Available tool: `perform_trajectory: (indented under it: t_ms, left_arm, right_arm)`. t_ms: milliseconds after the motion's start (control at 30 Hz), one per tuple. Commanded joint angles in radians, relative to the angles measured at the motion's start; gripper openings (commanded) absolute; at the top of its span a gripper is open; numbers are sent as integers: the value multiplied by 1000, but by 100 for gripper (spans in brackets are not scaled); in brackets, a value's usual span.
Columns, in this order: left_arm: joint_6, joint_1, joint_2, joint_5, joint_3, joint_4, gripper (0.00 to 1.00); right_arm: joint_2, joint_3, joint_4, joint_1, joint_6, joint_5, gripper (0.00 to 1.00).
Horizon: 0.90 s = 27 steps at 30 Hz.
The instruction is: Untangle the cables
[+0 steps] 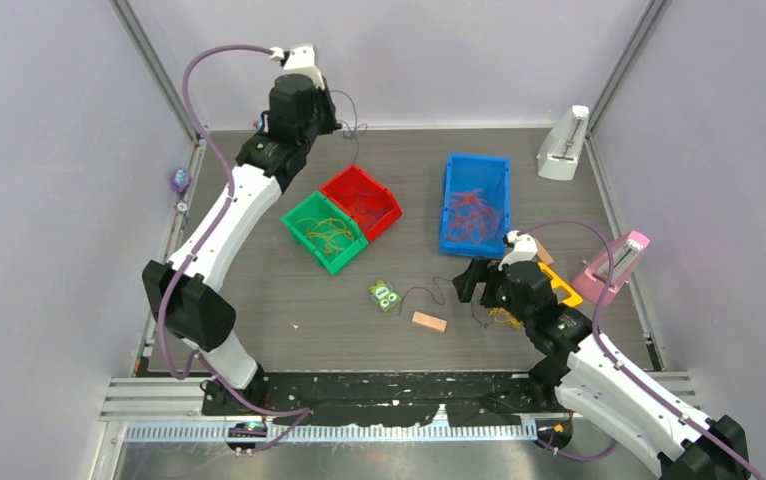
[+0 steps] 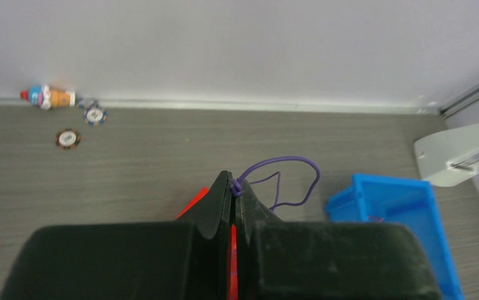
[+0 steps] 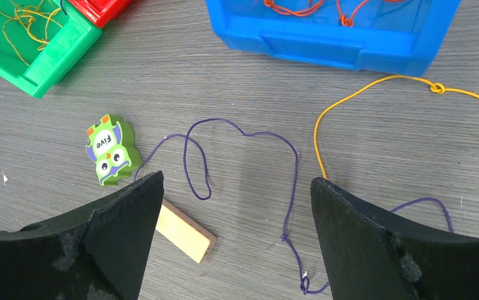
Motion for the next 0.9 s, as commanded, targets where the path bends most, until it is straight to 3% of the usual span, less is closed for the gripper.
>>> perform_trajectory:
  t_ms: [0, 333, 467, 700, 867]
  left_arm:
    - [-22, 20, -8, -50, -65, 108, 0]
    - [-7, 21, -59, -37, -26, 82, 0]
    - [19, 21, -35, -36, 44, 63, 0]
    - [41, 22, 58, -38, 293, -27, 0]
    - [38, 23, 47, -40, 274, -19, 0]
  right_arm:
    - [-12, 15, 45, 4, -12, 12, 92]
    - [6, 12, 57, 4, -15, 4, 92]
    - [16, 9, 70, 4, -7, -9, 92]
    - [26, 14, 76, 4, -7, -13, 92]
    - [34, 11, 80, 4, -4, -15, 92]
